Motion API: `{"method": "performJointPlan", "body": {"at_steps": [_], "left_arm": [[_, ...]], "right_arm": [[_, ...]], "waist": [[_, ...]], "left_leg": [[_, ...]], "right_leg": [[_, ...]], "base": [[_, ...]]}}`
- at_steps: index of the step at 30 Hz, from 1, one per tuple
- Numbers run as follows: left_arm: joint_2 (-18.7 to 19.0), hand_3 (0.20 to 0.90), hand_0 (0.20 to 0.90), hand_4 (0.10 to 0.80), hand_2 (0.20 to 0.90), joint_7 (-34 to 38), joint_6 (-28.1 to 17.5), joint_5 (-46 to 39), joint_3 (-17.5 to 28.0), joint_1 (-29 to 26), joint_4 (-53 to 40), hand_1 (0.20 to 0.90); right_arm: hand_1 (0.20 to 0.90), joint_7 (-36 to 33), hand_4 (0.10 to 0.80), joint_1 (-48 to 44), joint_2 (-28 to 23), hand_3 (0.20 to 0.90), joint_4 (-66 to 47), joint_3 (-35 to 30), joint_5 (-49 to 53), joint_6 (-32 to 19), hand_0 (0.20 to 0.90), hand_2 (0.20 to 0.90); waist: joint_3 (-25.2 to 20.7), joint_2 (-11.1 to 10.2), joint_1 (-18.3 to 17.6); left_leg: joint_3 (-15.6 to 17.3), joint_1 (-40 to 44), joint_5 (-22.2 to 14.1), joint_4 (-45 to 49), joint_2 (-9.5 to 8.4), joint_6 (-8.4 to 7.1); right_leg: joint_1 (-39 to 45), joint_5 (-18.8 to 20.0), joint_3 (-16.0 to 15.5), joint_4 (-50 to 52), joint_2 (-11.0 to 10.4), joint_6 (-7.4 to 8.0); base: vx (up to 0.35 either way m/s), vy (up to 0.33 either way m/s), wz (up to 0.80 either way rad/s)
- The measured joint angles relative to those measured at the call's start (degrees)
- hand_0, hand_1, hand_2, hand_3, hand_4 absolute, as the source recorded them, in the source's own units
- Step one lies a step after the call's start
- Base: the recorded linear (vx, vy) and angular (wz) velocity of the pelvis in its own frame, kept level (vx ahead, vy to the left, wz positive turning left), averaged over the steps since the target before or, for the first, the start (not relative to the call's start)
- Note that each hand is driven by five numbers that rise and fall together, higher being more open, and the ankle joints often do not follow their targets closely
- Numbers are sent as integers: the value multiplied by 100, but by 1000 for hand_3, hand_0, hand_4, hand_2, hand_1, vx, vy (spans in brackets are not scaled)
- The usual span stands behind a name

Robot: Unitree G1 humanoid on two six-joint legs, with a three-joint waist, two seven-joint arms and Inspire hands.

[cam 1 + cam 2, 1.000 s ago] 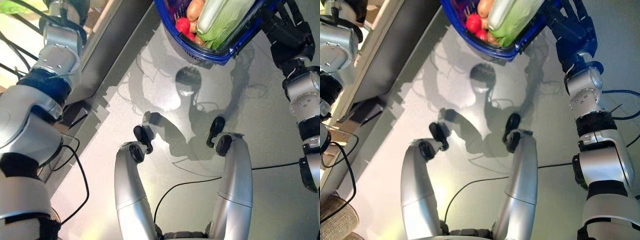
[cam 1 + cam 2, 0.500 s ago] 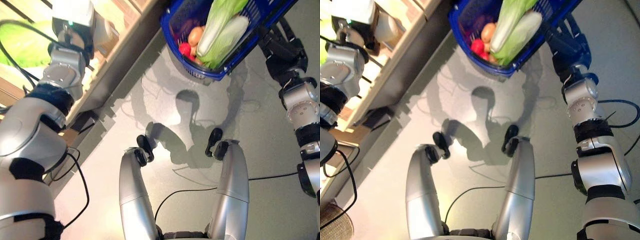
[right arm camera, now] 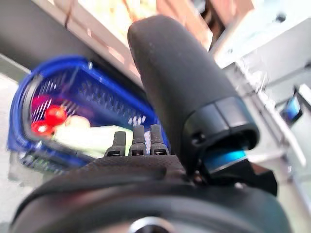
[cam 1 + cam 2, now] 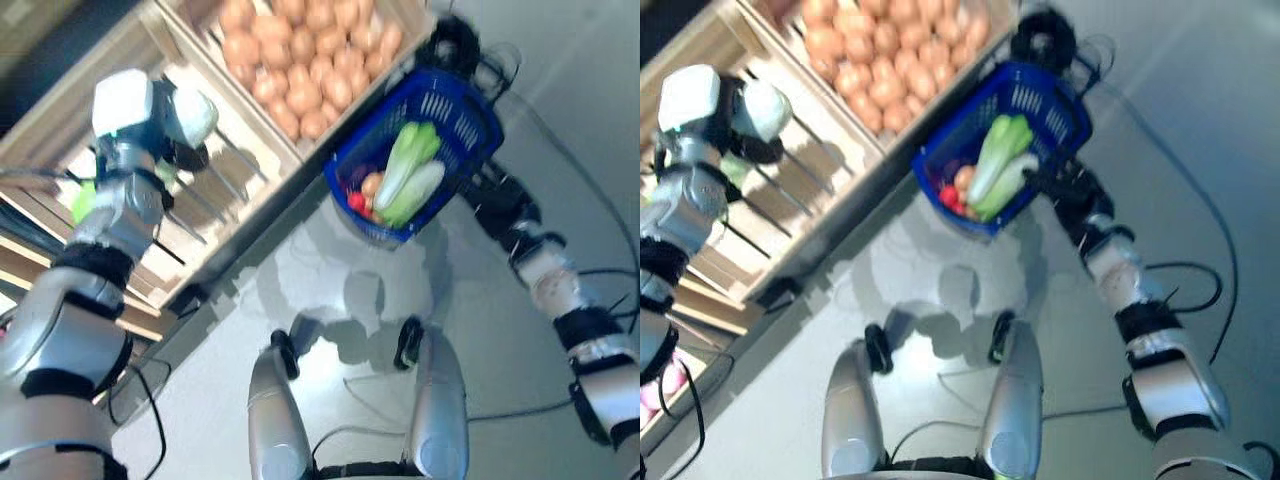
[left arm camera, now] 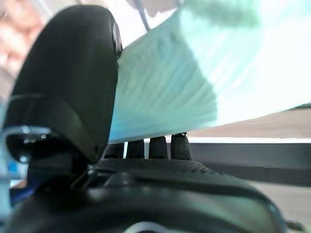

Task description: Put vegetables into the basket

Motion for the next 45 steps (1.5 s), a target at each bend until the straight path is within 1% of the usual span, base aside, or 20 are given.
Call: {"method": "performJointPlan", "body": {"at_steps": [2, 3, 4, 5, 6, 7, 8, 9, 10, 13, 14, 15, 18, 21, 25, 28, 32, 36, 40, 45], "left_arm": [[-17, 300, 300, 400, 300, -159, -324, -569, 409, 468, -234, 300], [-26, 300, 300, 400, 300, -244, -348, -722, 567, 610, -358, 300], [-66, 300, 300, 400, 300, -361, -463, -999, 777, 854, -498, 300], [-83, 300, 300, 400, 300, -427, -515, -1149, 791, 920, -529, 300], [-204, 300, 300, 400, 300, -592, -521, -1391, 1019, 1114, -686, 300], [-387, 300, 300, 400, 300, -709, -567, -1729, 1195, 1370, -826, 300], [-612, 300, 300, 400, 300, -860, -598, -2032, 1196, 1600, -898, 300], [-739, 300, 300, 400, 300, -921, -598, -2156, 1204, 1689, -925, 300], [-1000, 300, 300, 400, 300, -1066, -598, -2393, 1272, 1802, -939, 300], [-1641, 300, 300, 400, 300, -1509, -597, -3025, 1407, 2257, -1246, 300], [-1732, 300, 300, 400, 300, -1590, -597, -3136, 1403, 2341, -1319, 300], [-1909, 300, 300, 400, 300, -1769, -597, -3343, 1401, 2472, -1455, 300], [-2161, 300, 300, 400, 300, -1995, -597, -3719, 1401, 2624, -1720, 300], [-2387, 300, 300, 400, 300, -2124, -598, -4027, 1411, 2888, -1886, 300], [-2575, 300, 300, 400, 300, -2220, -598, -4053, 1387, 3206, -2287, 300], [-2647, 300, 300, 400, 300, -2316, -598, -4054, 1347, 3211, -2436, 300], [-2809, 300, 300, 400, 300, -2406, -596, -4054, 1299, 3212, -2444, 300], [-2824, 300, 300, 400, 300, -2456, -588, -4049, 1074, 3237, -2510, 300], [-2821, 300, 300, 400, 300, -2664, -564, -4050, 1020, 3274, -2519, 300], [-2846, 300, 300, 400, 300, -3000, -495, -4262, 988, 3425, -2545, 300]], "right_arm": [[900, 2, 800, 172, 194, 900, -295, -35, -519, 0, 900, 900], [900, 1, 800, 214, 232, 900, -400, -38, -683, 1, 900, 900], [900, 36, 800, 290, 319, 900, -527, -34, -889, 2, 900, 900], [900, 69, 800, 331, 365, 900, -592, -34, -926, 3, 900, 900], [900, 164, 800, 385, 453, 900, -663, -50, -1025, 18, 900, 900], [900, 315, 800, 512, 547, 900, -702, -25, -1154, 77, 900, 900], [900, 534, 800, 724, 608, 900, -747, 30, -1326, 94, 900, 900], [900, 597, 800, 794, 610, 900, -767, 83, -1395, 106, 900, 900], [900, 694, 800, 862, 611, 900, -790, 137, -1588, 167, 900, 900], [900, 891, 800, 991, 658, 900, -818, 347, -1931, 336, 900, 900], [900, 935, 800, 996, 691, 900, -818, 371, -2020, 384, 900, 900], [900, 1019, 800, 1003, 753, 900, -828, 399, -2040, 454, 900, 900], [900, 1091, 800, 1000, 894, 900, -882, 433, -2041, 491, 900, 900], [900, 1116, 800, 1094, 1102, 900, -943, 619, -2063, 627, 900, 900], [900, 1141, 800, 1290, 1336, 900, -1029, 800, -2212, 771, 900, 900], [900, 1144, 800, 1320, 1485, 900, -1029, 822, -2210, 855, 900, 900], [900, 1143, 800, 1326, 1537, 900, -1026, 826, -2205, 926, 900, 900], [900, 1157, 800, 1424, 1641, 900, -1026, 827, -2147, 1084, 900, 900], [900, 1297, 800, 1575, 1719, 900, -1013, 827, -1885, 1253, 900, 900], [900, 1561, 800, 1643, 1737, 900, -957, 828, -1735, 1530, 900, 900]], "waist": [[-31, -2, 39], [-35, 4, 56], [-99, 24, 93], [-159, 29, 118], [-187, 54, 149], [-280, 74, 160], [-622, 117, 179], [-732, 137, 196], [-789, 189, 209], [-1031, 300, 260], [-1107, 294, 272], [-1234, 283, 285], [-1304, 257, 305], [-1629, 206, 323], [-1942, 49, 331], [-1996, -5, 325], [-2027, -14, 317], [-2158, -75, 311], [-2249, -163, 307], [-2294, -190, 310]], "left_leg": [[53, 648, 280, -667, -69, -71], [100, 811, 345, -847, -73, -88], [138, 1058, 439, -1141, -78, -103], [153, 1151, 484, -1277, -82, -125], [200, 1424, 588, -1560, -86, -127], [319, 1703, 689, -1858, -94, -87], [366, 1775, 730, -2092, -109, -99], [388, 1847, 771, -2209, -137, -73], [468, 2091, 848, -2441, -184, -1], [572, 2582, 901, -2902, -281, 29], [592, 2630, 920, -2964, -306, 55], [600, 2704, 926, -3057, -339, 67], [593, 2978, 954, -3260, -395, 108], [605, 3226, 972, -3524, -446, 131], [598, 3389, 993, -3693, -499, 123], [592, 3432, 1063, -3802, -503, 119], [585, 3453, 1074, -3805, -508, 122], [589, 3461, 1075, -3809, -508, 122], [591, 3494, 1076, -3809, -508, 122], [583, 3557, 1079, -3809, -508, 123]], "right_leg": [[543, 75, -150, -372, 76, 69], [679, 83, -201, -475, 78, 68], [875, 131, -233, -677, 139, 93], [958, 149, -266, -766, 161, 112], [1235, 207, -393, -993, 191, 126], [1496, 262, -406, -1239, 262, 184], [1610, 303, -530, -1469, 285, 247], [1692, 339, -551, -1580, 294, 275], [1983, 431, -630, -1851, 313, 344], [2630, 700, -698, -2589, 403, 539], [2705, 762, -693, -2728, 415, 558], [2887, 887, -698, -3033, 451, 624], [3415, 1145, -696, -3695, 554, 728], [3898, 1481, -714, -4486, 685, 804], [4290, 1733, -809, -5097, 765, 840], [4355, 1817, -832, -5241, 802, 824], [4382, 1836, -833, -5254, 804, 823], [4383, 1837, -828, -5254, 804, 822], [4413, 1839, -822, -5254, 805, 821], [4481, 1843, -824, -5254, 805, 819]], "base": [[125, -67, 13], [104, -65, -2], [110, -58, -1], [135, -76, 1], [143, -77, 6], [76, -75, 16], [91, -67, 16], [70, -74, 20], [90, -53, 16], [107, -84, 11], [58, -68, 3], [45, -62, 8], [55, -66, 13], [37, -55, 4], [18, -40, 5], [-1, -8, 2], [0, 0, 0], [0, 0, 0], [25, 0, -1], [13, -1, 0]]}}
